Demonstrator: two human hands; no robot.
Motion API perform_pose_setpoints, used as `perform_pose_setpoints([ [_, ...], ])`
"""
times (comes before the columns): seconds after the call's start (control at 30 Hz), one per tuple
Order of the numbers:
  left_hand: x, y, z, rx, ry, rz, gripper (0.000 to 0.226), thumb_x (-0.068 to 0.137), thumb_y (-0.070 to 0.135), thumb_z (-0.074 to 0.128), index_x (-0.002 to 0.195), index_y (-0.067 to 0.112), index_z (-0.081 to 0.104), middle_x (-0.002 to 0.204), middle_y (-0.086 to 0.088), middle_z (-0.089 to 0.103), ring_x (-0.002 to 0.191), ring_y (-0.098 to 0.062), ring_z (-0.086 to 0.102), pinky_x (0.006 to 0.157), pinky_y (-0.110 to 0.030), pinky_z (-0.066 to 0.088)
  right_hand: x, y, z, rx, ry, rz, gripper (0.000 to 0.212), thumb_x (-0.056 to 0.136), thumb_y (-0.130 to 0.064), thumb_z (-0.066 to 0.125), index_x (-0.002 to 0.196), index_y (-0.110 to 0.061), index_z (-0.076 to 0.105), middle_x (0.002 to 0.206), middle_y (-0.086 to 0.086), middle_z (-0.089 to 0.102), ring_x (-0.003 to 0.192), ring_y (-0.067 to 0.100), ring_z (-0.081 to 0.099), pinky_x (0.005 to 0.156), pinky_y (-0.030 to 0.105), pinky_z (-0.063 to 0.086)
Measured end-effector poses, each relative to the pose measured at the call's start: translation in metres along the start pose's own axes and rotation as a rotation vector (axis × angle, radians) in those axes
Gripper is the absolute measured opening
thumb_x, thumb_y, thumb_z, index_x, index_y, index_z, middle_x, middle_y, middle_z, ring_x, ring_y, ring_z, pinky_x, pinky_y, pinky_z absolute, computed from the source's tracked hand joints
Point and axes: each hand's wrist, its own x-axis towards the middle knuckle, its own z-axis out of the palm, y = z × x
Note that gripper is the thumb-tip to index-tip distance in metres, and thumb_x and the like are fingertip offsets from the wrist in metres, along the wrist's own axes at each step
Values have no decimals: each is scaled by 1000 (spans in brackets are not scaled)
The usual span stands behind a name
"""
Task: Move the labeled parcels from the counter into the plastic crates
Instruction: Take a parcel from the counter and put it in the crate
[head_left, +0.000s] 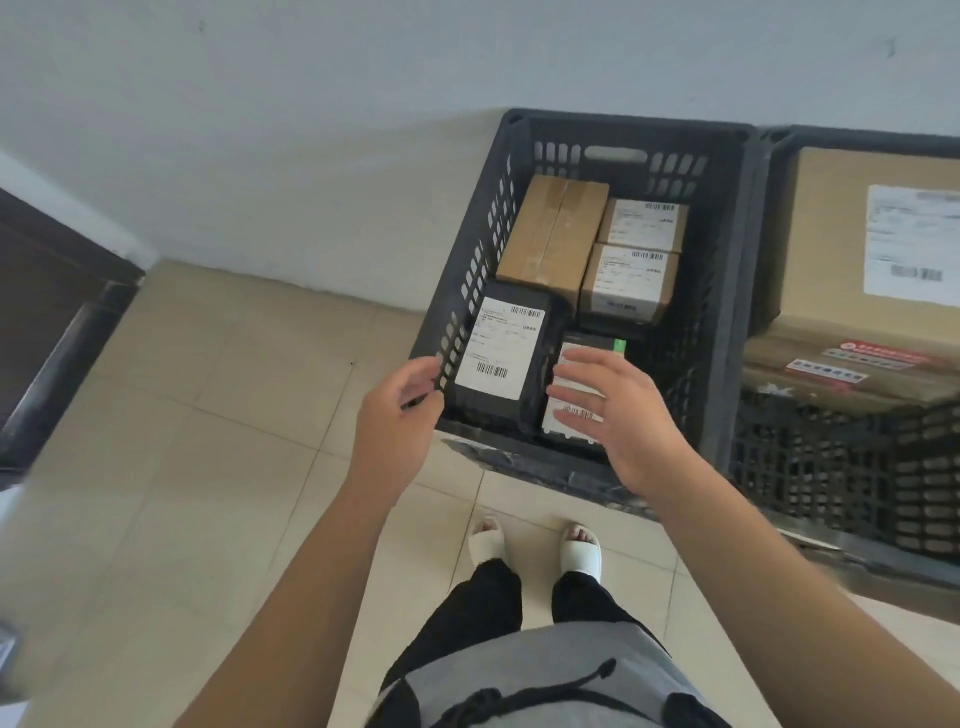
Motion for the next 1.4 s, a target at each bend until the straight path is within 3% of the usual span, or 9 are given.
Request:
perform_pose_setpoints([
  [0.13, -41, -1, -1, -70, -92, 51, 34, 101, 8, 63, 117, 37, 70, 115, 24, 73, 109, 8, 66, 85, 0, 46, -53, 10, -18, 2, -125, -91, 24, 104, -24, 61, 127, -30, 66, 125, 0, 72, 109, 21, 75, 94, 41, 62],
  [0.23, -65, 1, 0, -113, -180, 88, 34, 99, 12, 66, 111, 43, 72, 114, 28, 73, 110, 7, 66, 89, -9, 49, -89, 23, -30, 11, -147, -135, 23, 104, -23, 62, 124, -30, 69, 122, 1, 75, 110, 22, 74, 92, 41, 61],
  [0.4, -104, 5, 3, -239, -314, 118, 29, 94, 16, 69, 106, 41, 77, 114, 18, 76, 110, 0, 69, 102, -36, 54, -148, 53, -39, 78, 12, -244, 21, 103, -19, 61, 121, -26, 71, 117, 1, 78, 106, 21, 76, 89, 39, 61],
  [0.5, -136, -2, 0, -272, -425, 138, 28, 90, 22, 68, 103, 45, 77, 114, 17, 76, 113, -5, 69, 106, -41, 53, -189, 86, -38, 110, 94, -289, 21, 104, -16, 59, 120, -23, 72, 114, 0, 79, 106, 22, 76, 88, 39, 60],
  [0.73, -229, -43, 2, -316, -682, 157, 30, 98, 16, 66, 104, 43, 77, 110, 14, 77, 106, -8, 72, 90, -30, 59, -304, 186, -37, 167, 337, -319, 26, 100, -10, 61, 104, -27, 82, 109, 8, 79, 102, 28, 76, 85, 40, 61],
  [0.83, -264, -45, 16, -335, -768, 160, 29, 95, 20, 66, 101, 47, 77, 108, 11, 78, 103, -9, 73, 91, -33, 60, -354, 215, -47, 200, 461, -332, 22, 100, -11, 62, 107, -21, 80, 109, 9, 79, 105, 31, 75, 83, 39, 62],
  [0.97, -314, -29, 43, -358, -906, 178, 26, 94, 23, 65, 101, 44, 77, 108, 10, 78, 101, -9, 73, 87, -31, 59, -426, 237, -73, 273, 639, -383, 19, 99, -9, 62, 112, -12, 76, 110, 13, 78, 106, 35, 74, 93, 47, 60],
  [1.13, -378, -1, 85, -351, -1107, 141, 26, 101, 7, 62, 105, 27, 79, 108, 0, 79, 100, -16, 74, 82, -28, 61, -497, 262, -118, 415, 821, -478, 20, 98, -8, 61, 111, -8, 76, 108, 17, 77, 101, 34, 75, 92, 48, 59],
  [1.4, -484, 42, 179, -243, -1181, 93, 20, 103, 6, 59, 111, 13, 76, 103, -4, 79, 95, -17, 75, 77, -26, 61, -561, 308, -221, 663, 916, -544, 22, 97, -6, 59, 101, -10, 80, 106, 19, 77, 93, 28, 75, 86, 44, 56],
])
